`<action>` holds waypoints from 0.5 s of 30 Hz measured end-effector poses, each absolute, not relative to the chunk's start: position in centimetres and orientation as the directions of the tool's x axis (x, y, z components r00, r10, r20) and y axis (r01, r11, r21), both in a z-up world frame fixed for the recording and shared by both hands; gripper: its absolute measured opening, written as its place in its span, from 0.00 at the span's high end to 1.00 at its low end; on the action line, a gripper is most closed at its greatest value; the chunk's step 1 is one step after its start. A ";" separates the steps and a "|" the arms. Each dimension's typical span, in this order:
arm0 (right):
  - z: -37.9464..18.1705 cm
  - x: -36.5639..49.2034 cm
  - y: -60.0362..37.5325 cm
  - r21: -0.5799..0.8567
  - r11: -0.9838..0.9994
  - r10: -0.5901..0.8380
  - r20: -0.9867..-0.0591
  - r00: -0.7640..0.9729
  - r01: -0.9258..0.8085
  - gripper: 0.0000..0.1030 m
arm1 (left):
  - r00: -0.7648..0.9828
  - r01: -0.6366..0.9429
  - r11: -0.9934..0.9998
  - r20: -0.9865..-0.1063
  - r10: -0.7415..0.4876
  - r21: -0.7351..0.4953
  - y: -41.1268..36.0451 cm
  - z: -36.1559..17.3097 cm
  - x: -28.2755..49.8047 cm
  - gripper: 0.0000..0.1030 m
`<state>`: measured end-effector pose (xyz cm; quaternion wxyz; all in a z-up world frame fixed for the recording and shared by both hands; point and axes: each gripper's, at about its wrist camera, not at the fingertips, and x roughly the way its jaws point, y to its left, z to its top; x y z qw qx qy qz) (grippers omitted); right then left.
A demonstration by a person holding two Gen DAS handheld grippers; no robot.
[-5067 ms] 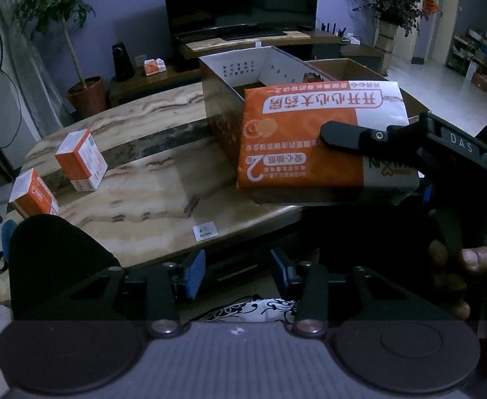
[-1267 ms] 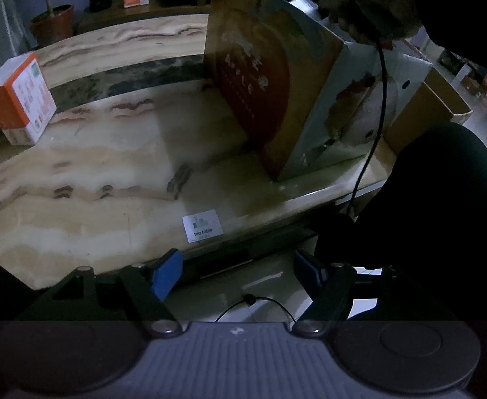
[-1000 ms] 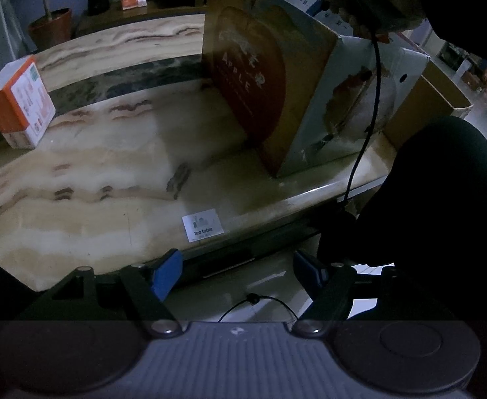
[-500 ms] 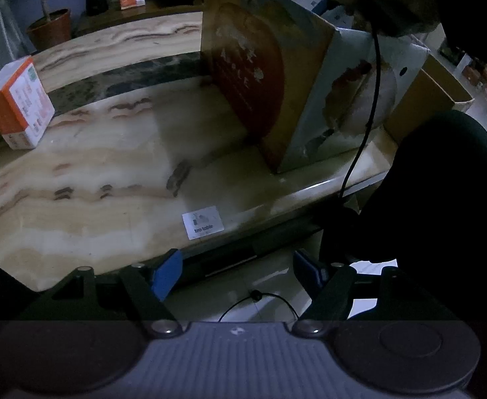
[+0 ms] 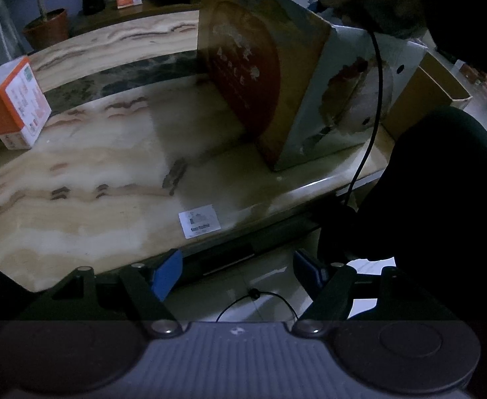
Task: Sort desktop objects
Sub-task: 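Lower the white wrapped package into the cardboard box and open the left gripper, then lift the right gripper out of the cardboard box and swing it away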
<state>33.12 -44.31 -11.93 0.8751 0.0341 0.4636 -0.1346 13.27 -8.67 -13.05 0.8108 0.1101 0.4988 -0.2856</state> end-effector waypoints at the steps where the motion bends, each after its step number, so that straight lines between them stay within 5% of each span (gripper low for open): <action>1: -11.9 33.1 -44.1 -0.072 0.960 -0.214 -0.811 0.545 0.270 0.33 | 0.338 0.574 0.812 -0.872 -0.353 -0.106 -8.7 -13.1 13.3 0.28; 15: -12.3 33.5 -44.7 -0.080 0.970 -0.184 -0.858 0.479 0.228 0.31 | 0.335 0.578 0.810 -0.876 -0.348 -0.101 -8.8 -13.3 13.3 0.28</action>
